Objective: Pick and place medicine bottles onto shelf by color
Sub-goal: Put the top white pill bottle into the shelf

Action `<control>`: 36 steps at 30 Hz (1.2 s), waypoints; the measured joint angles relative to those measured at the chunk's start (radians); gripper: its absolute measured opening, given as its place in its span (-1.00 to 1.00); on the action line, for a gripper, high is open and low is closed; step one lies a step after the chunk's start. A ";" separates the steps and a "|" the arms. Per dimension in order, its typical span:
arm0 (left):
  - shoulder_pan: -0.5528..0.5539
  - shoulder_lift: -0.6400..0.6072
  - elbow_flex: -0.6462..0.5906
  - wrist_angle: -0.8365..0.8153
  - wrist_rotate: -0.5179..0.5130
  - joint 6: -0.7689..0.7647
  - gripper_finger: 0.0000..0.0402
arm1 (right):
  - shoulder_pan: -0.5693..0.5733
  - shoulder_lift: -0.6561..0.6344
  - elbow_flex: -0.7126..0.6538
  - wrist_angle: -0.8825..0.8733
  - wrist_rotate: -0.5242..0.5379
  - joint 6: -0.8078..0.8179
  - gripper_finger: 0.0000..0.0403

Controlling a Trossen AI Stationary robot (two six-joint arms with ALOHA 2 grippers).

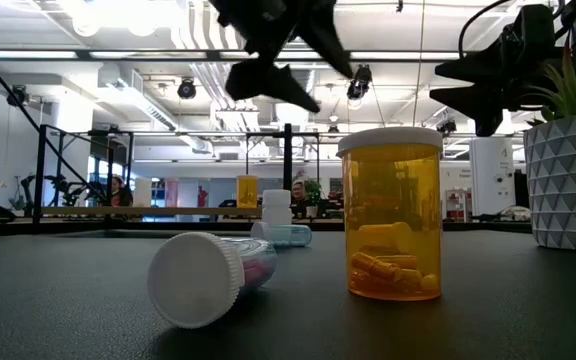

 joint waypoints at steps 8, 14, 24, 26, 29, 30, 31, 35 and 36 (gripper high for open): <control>0.013 0.019 -0.004 -0.190 -0.052 -0.116 0.41 | 0.000 0.000 0.000 0.000 0.000 0.000 0.12; 0.016 0.076 -0.004 -0.192 -0.074 -0.116 0.41 | 0.000 0.000 0.000 -0.001 0.000 -0.001 0.12; 0.045 0.130 -0.004 -0.226 -0.078 -0.193 0.41 | 0.000 0.000 0.000 -0.003 0.000 0.000 0.12; 0.046 0.130 -0.004 -0.237 -0.080 -0.195 0.41 | 0.000 0.000 0.000 -0.003 0.000 0.000 0.12; 0.046 0.130 -0.005 -0.261 -0.090 -0.194 0.41 | 0.000 0.000 0.000 -0.003 0.000 0.000 0.12; 0.046 0.130 -0.005 -0.264 -0.090 -0.194 0.41 | 0.000 0.000 0.000 -0.003 0.000 0.000 0.12; 0.046 0.131 -0.006 -0.269 -0.092 -0.194 0.41 | 0.000 0.000 0.000 -0.003 0.000 0.000 0.12; 0.046 0.149 -0.009 -0.274 -0.093 -0.195 0.41 | 0.000 0.000 0.000 -0.003 0.000 0.000 0.12; 0.047 0.150 -0.010 -0.276 -0.093 -0.195 0.41 | 0.000 0.000 0.000 -0.003 0.000 0.000 0.12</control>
